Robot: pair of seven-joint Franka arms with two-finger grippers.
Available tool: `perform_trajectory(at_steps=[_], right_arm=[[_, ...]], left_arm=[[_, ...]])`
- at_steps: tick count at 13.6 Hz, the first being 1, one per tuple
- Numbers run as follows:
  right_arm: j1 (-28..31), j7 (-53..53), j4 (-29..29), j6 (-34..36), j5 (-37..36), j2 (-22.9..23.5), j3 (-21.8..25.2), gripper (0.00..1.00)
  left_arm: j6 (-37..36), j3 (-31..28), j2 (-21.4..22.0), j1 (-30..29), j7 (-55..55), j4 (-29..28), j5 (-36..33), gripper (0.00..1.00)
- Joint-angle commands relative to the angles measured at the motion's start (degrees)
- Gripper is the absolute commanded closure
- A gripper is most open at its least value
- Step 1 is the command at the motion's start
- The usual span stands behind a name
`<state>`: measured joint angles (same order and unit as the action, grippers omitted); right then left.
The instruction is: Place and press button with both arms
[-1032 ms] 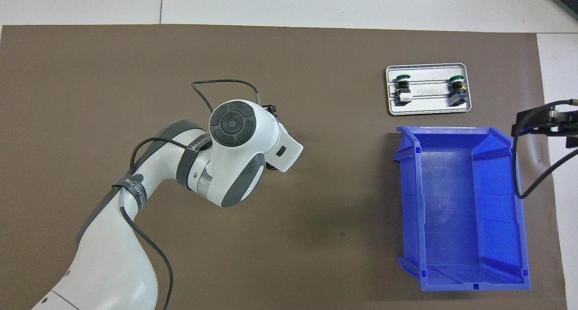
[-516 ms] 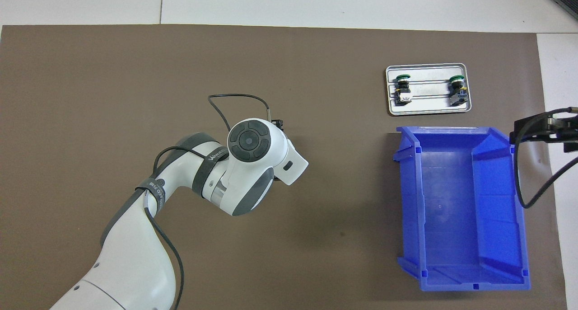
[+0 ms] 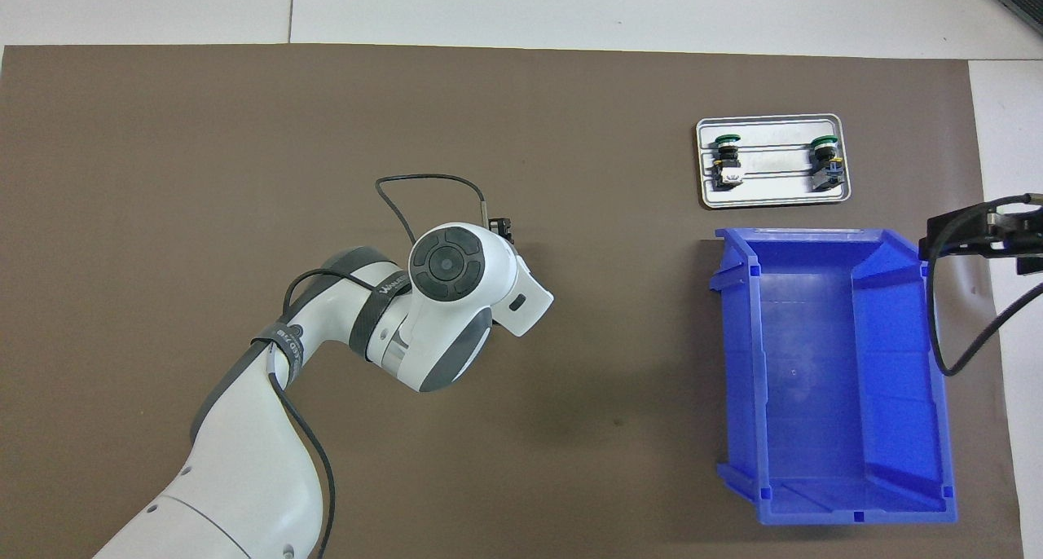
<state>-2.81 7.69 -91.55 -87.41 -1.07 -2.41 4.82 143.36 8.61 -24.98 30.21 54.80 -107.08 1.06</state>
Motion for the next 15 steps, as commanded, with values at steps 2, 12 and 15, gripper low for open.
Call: perform_trajectory(at_steps=[2, 12, 15], right_arm=[[1.14, -1.62, -0.48, 0.23, 1.43, -0.75, -0.25, 0.0], [1.05, -2.68, -0.74, 0.58, 1.34, -0.84, -0.25, 0.0], [0.96, -2.77, -0.91, 0.93, 0.72, -1.19, -0.34, 0.0]], left_arm=[[2.98, -0.78, 0.28, 0.64, 0.3, -2.34, -1.06, 0.03], [3.41, -0.87, 0.37, 0.73, -0.22, -2.43, -5.87, 0.72], [3.76, -0.87, 0.37, 0.64, -0.22, -2.34, -6.16, 0.9]])
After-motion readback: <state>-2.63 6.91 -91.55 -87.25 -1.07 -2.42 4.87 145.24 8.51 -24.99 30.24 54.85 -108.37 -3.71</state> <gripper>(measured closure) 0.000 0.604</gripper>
